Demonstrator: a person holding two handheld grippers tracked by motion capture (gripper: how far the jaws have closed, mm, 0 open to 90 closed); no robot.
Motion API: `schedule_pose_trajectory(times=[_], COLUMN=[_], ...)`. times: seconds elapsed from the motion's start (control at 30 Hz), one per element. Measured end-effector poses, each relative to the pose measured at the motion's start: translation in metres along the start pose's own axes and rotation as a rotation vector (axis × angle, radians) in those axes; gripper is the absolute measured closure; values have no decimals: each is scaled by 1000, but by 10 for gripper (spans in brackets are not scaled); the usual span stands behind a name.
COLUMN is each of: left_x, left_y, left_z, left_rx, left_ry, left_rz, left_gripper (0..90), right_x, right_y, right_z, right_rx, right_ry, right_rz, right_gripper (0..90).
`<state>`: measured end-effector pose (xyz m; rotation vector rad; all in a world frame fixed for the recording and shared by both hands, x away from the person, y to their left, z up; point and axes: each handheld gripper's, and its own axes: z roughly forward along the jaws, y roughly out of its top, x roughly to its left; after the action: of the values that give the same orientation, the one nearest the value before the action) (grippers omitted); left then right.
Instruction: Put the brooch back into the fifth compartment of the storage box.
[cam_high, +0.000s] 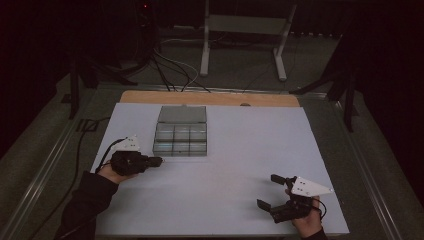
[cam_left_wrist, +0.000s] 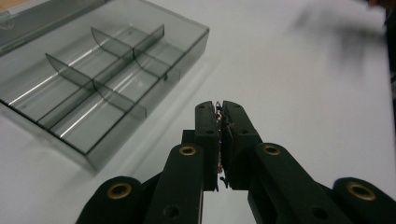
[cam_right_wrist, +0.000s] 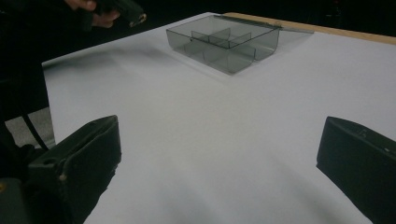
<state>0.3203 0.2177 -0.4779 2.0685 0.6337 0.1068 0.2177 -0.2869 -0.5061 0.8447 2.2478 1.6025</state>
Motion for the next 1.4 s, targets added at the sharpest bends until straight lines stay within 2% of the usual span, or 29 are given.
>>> schedule_pose_trajectory(times=[0.13, 0.5, 0.7, 0.9, 1.23, 1.4], left_x=[4, 6, 10, 16, 20, 25], left_y=[6, 26, 35, 45, 54, 52], left_z=[0, 11, 21, 31, 53, 62], left_rx=[-28, -75, -117, -137, -106, -87], left_ry=[14, 53, 28, 46, 92, 92], left_rz=[-32, -46, -69, -98, -99, -109], left_gripper=[879, 879, 879, 879, 878, 878], right_x=[0, 0, 0, 0, 0, 0], right_y=[0, 0, 0, 0, 0, 0], right_z=[0, 0, -1, -1, -2, -2], right_rx=[1, -2, -3, -2, -7, -9], right_ry=[1, 1, 0, 1, 2, 2], right_rz=[4, 1, 2, 1, 4, 2], right_gripper=[0, 0, 0, 0, 0, 0])
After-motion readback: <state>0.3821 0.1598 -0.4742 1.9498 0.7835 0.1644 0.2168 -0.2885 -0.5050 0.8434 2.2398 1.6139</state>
